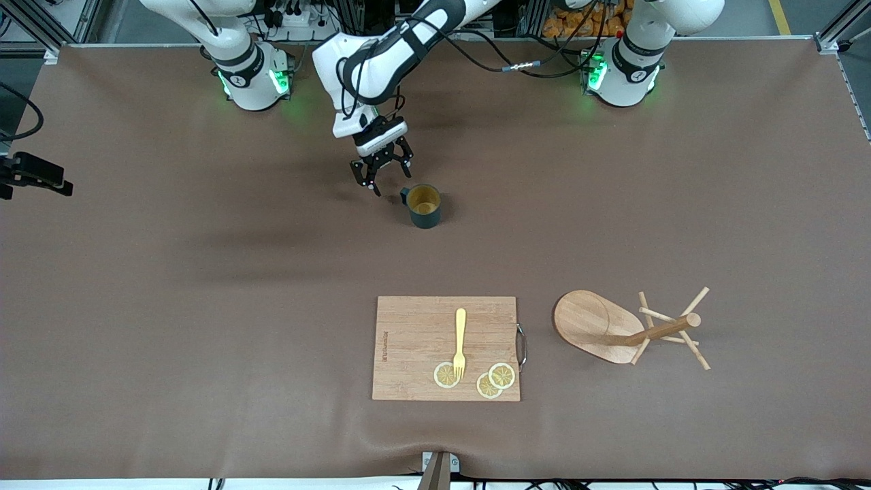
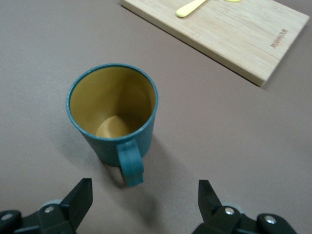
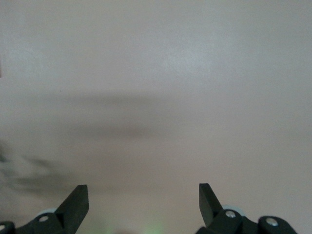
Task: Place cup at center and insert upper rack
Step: 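Lower the left gripper onto the mug rim and grasp it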
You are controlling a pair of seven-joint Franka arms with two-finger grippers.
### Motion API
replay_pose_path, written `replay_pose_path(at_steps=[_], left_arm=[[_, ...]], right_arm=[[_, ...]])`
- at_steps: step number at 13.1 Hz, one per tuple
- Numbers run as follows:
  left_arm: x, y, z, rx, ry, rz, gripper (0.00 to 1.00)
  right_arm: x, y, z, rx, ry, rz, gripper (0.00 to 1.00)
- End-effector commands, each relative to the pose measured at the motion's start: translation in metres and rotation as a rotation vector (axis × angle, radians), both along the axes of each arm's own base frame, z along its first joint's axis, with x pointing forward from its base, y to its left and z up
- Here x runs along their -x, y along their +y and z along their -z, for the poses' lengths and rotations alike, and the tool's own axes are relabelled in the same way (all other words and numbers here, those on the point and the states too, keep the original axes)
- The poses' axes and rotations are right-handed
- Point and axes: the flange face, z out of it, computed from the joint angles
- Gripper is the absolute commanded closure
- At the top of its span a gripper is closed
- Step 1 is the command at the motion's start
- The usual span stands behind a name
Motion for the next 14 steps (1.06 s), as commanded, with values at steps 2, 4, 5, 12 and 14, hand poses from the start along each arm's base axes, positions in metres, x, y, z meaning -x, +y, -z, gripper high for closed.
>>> replay_pose_path(at_steps=[2, 4, 5, 12, 14], left_arm=[[-0.017, 0.004, 0.012, 0.035, 0.03, -0.085, 0.05], [-0.018, 0.006, 0.018, 0.032, 0.034, -0.09, 0.05], [-0.027, 0.009, 0.022, 0.036, 0.036, -0.103, 0.05], [-0.041, 0.012, 0.032, 0.118, 0.08, -0.187, 0.15], [-0.047, 0.017, 0.038, 0.124, 0.107, -0.219, 0.18]], right_arm=[[0.011, 0.0, -0.01, -0.009, -0.008, -0.008, 0.0], [0.012, 0.0, -0.009, -0.009, -0.005, -0.008, 0.0], [0.012, 0.0, -0.009, -0.011, 0.002, -0.007, 0.0], [0.014, 0.007, -0.031, -0.008, -0.038, -0.017, 0.0], [0.014, 0.008, -0.031, -0.008, -0.039, -0.022, 0.0]])
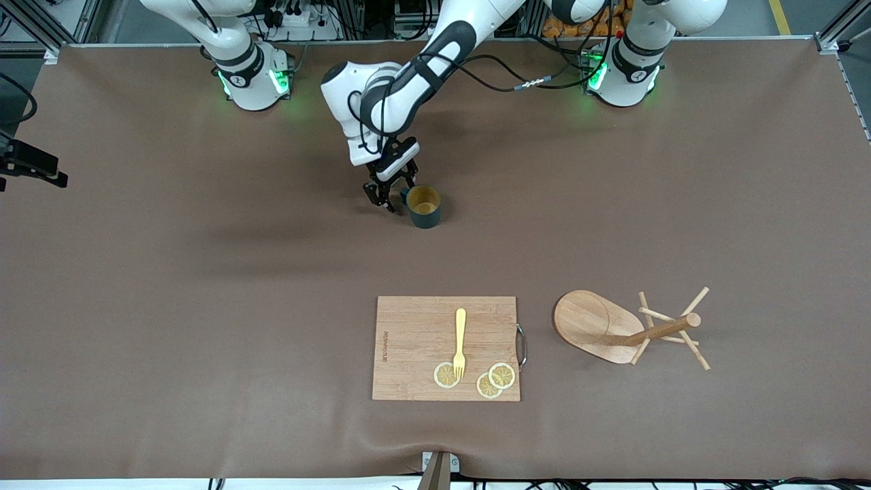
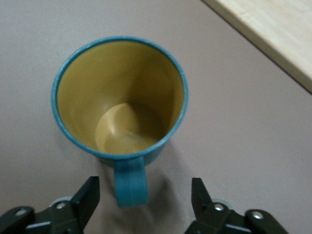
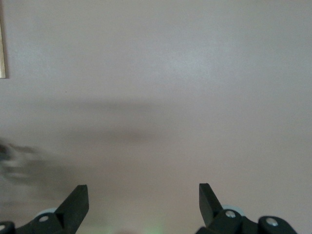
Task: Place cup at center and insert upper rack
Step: 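Lower the left gripper onto the mug rim and grasp it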
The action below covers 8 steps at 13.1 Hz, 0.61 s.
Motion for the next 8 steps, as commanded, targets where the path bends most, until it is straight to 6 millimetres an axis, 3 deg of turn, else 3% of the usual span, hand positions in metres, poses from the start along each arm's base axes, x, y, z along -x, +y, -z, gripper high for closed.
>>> replay_pose_path(at_steps=[1, 8], left_arm=[[-0.012, 0.001, 0.007, 0.034, 0.025, -0.049, 0.21], [-0.023, 0.007, 0.01, 0.065, 0.073, -0.105, 0.43]], right_arm=[[0.005, 0.002, -0.009, -0.007, -0.014, -0.018, 0.0], [0.004, 0.003, -0.011, -0.008, -0.018, -0.015, 0.0]])
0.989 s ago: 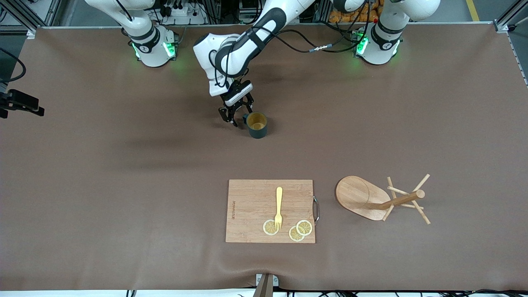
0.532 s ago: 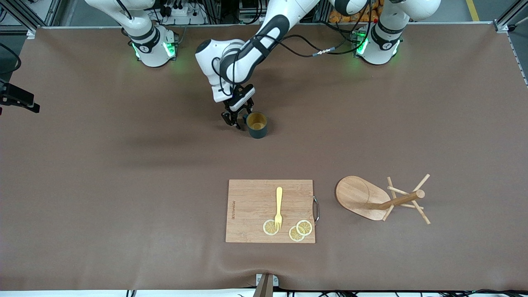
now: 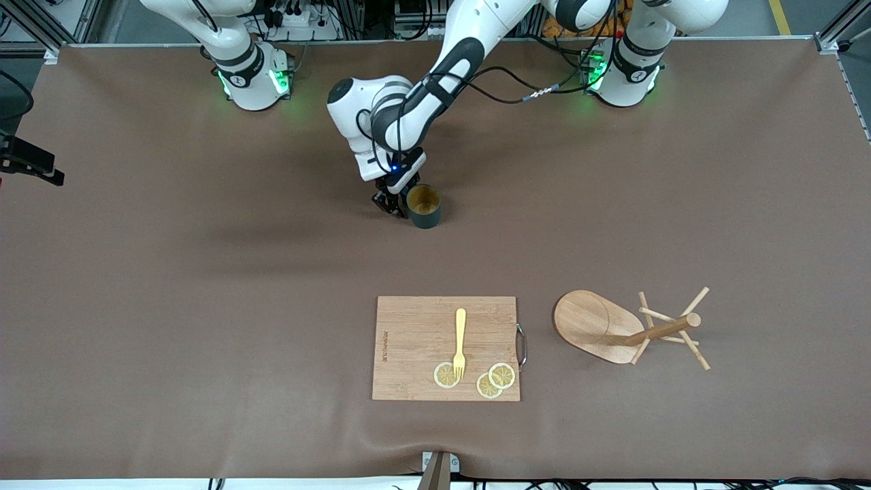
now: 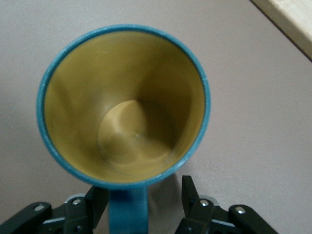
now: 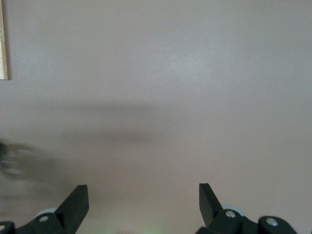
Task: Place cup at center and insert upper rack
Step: 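Lower the left gripper onto the mug rim and grasp it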
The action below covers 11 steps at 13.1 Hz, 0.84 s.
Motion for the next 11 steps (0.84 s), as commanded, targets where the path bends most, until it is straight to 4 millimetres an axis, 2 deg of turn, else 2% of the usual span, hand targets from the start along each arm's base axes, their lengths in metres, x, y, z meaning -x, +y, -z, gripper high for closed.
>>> replay_pose_path(at_steps=[1, 6, 7, 9, 11], left_arm=[[-0.005, -0.002, 0.002, 0.024, 0.007, -0.028, 0.46], [-0.009, -0.002, 0.0, 0.05, 0.021, -0.044, 0.8], [-0.015, 0.0, 0.0, 0.059, 0.027, -0.057, 0.86], [-0.019, -0.003, -0.008, 0.09, 0.028, -0.061, 1.0], [-0.029, -0.001, -0.02, 0.109, 0.025, -0.075, 1.0]], right_arm=[[0.004, 0.001, -0.007, -0.009, -0.008, -0.009, 0.0], [0.004, 0.001, -0.007, -0.009, -0.007, -0.01, 0.0], [0.004, 0.001, -0.007, -0.009, -0.007, -0.01, 0.0], [0.004, 0.001, -0.007, -0.009, -0.007, -0.01, 0.0], [0.004, 0.001, -0.007, -0.009, -0.007, -0.01, 0.0]])
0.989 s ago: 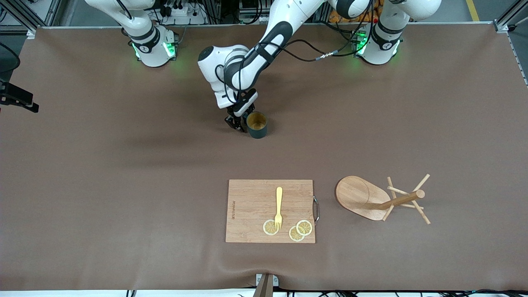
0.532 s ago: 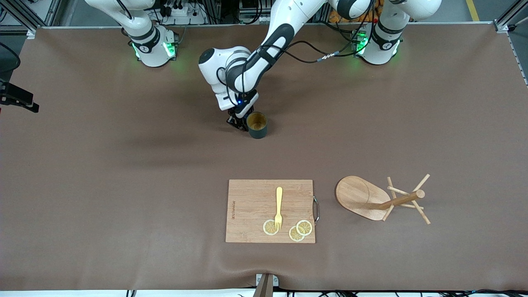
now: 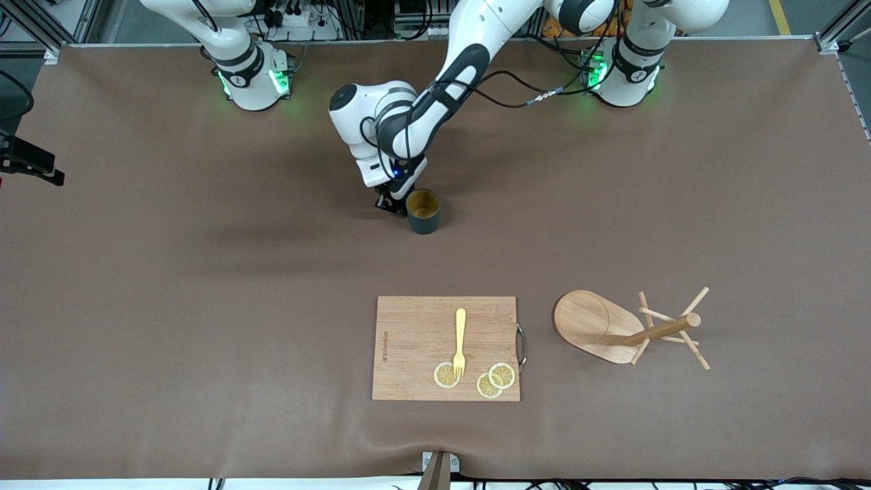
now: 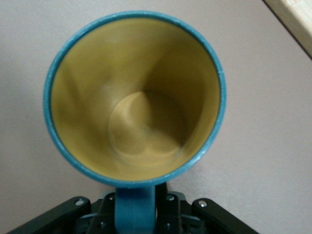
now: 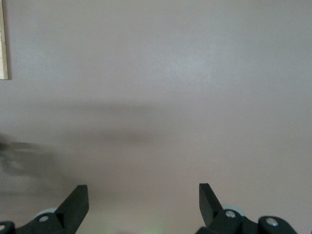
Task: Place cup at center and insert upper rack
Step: 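Lift the mug with the left gripper and carry it to the mug tree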
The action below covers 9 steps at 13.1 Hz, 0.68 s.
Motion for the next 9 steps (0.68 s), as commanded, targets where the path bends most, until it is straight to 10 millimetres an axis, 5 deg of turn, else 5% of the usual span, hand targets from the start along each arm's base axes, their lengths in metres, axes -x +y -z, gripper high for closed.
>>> replay_pose_path(at_steps=[1, 9], left_arm=[[-0.02, 0.0, -0.031, 0.063, -0.004, -0.044, 1.0], [-0.101, 0.039, -0.183, 0.28, -0.034, -0.201, 1.0]], right_arm=[[0.004, 0.002, -0.007, -0.009, -0.007, -0.01, 0.0], [0.004, 0.007, -0.007, -0.009, -0.007, -0.014, 0.0]])
